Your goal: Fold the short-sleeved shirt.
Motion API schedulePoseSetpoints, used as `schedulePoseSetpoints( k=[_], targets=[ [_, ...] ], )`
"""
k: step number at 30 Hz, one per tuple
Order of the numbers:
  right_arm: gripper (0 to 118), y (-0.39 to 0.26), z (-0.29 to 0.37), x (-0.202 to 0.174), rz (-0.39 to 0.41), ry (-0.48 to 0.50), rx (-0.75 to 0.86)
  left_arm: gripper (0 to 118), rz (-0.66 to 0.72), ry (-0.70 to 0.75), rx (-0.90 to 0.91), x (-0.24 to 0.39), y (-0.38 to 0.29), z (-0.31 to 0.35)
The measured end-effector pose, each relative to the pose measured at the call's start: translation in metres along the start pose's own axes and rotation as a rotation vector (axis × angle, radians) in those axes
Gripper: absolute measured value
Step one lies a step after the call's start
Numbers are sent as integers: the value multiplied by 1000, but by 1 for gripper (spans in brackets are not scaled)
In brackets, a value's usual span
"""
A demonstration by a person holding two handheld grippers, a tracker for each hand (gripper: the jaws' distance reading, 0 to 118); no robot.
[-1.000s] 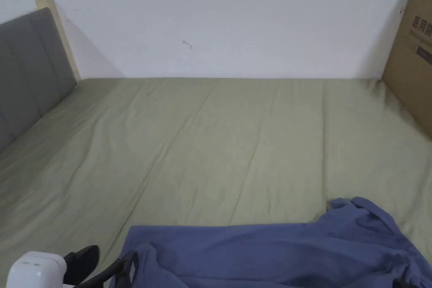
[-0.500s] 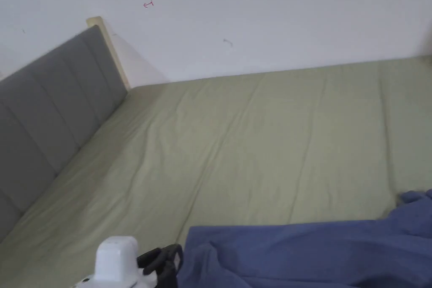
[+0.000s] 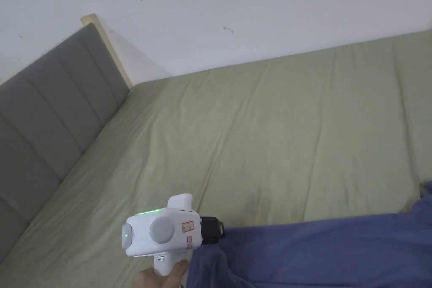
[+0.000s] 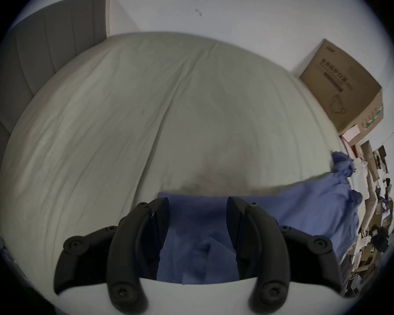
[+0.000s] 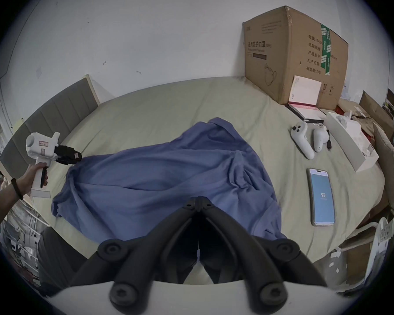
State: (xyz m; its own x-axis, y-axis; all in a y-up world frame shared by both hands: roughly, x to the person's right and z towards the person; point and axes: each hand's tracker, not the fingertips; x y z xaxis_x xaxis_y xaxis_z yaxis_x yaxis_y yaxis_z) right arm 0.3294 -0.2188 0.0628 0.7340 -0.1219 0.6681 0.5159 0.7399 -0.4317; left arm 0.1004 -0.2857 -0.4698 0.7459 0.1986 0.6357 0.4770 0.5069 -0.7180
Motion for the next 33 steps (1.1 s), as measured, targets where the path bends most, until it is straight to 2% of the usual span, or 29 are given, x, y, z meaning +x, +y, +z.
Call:
schedulePoseSetpoints(
  k=[2, 3, 4, 5, 6, 8, 9, 12, 13, 14, 15, 16, 17, 18, 21, 23, 26, 27, 29, 30, 31, 33],
  targets=[
    [0, -3, -1, 8, -10, -12, -10, 50, 3, 6, -40, -1, -2, -13],
    [0, -3, 0, 11, -17, -18, -12, 43, -6, 15, -38, 1, -4, -15],
    [0, -4, -1, 13, -24, -20, -17, 32, -22, 33, -29, 4, -7, -12],
    [0, -4, -2, 16, -30, -23, -22, 11, -25, 51, -23, 6, -7, -11],
    [0, -4, -2, 17, -32, -26, -23, 2, -25, 65, -30, 8, -6, -12],
    [0, -1, -6, 20, -38, -26, -29, 2, -13, 12, -65, 11, -6, -17],
    [0, 2, -9, 21, -38, -22, -34, 2, -27, 71, -68, 17, -7, -20],
    [0, 23, -21, 29, -27, -30, -33, 2, -107, 107, -81, 24, -7, -26],
    [5, 37, -32, 32, -11, -40, -51, 2, -112, 105, -86, 24, -6, -27],
    [19, 50, -43, 38, 2, -51, -67, 2, -106, 102, -93, 23, -4, -28],
    [44, 61, -56, 45, -1, -61, -61, 2, -99, 99, -100, 21, -2, -28],
    [62, 75, -72, 55, -5, -73, -80, 2, -91, 96, -108, 20, 0, -27],
    [70, 88, -90, 64, -6, -71, -121, 2, -91, 95, -113, 20, 1, -27],
    [70, 100, -109, 72, -9, -78, -168, 2, -97, 95, -118, 20, 1, -27],
    [70, 124, -166, 86, 25, -138, -277, 2, -126, 103, -120, 22, -1, -28],
    [70, 136, -199, 96, -16, -127, -326, 2, -128, 101, -117, 22, -2, -27],
    [70, 143, -235, 101, 5, -181, -378, 2, -111, 93, -119, 19, -1, -27],
    [65, 142, -242, 102, 16, -176, -398, 2, -105, 90, -120, 19, -1, -27],
    [44, 132, -254, 99, 46, -161, -487, 2, -105, 86, -124, 26, -2, -22],
    [38, 124, -252, 95, 51, -150, -472, 2, -104, 86, -123, 26, -3, -21],
    [25, 121, -246, 89, 81, -175, -422, 2, -101, 85, -122, 27, -4, -20],
    [3, 118, -241, 83, 68, -161, -408, 2, -97, 88, -115, 30, -6, -18]
  ],
)
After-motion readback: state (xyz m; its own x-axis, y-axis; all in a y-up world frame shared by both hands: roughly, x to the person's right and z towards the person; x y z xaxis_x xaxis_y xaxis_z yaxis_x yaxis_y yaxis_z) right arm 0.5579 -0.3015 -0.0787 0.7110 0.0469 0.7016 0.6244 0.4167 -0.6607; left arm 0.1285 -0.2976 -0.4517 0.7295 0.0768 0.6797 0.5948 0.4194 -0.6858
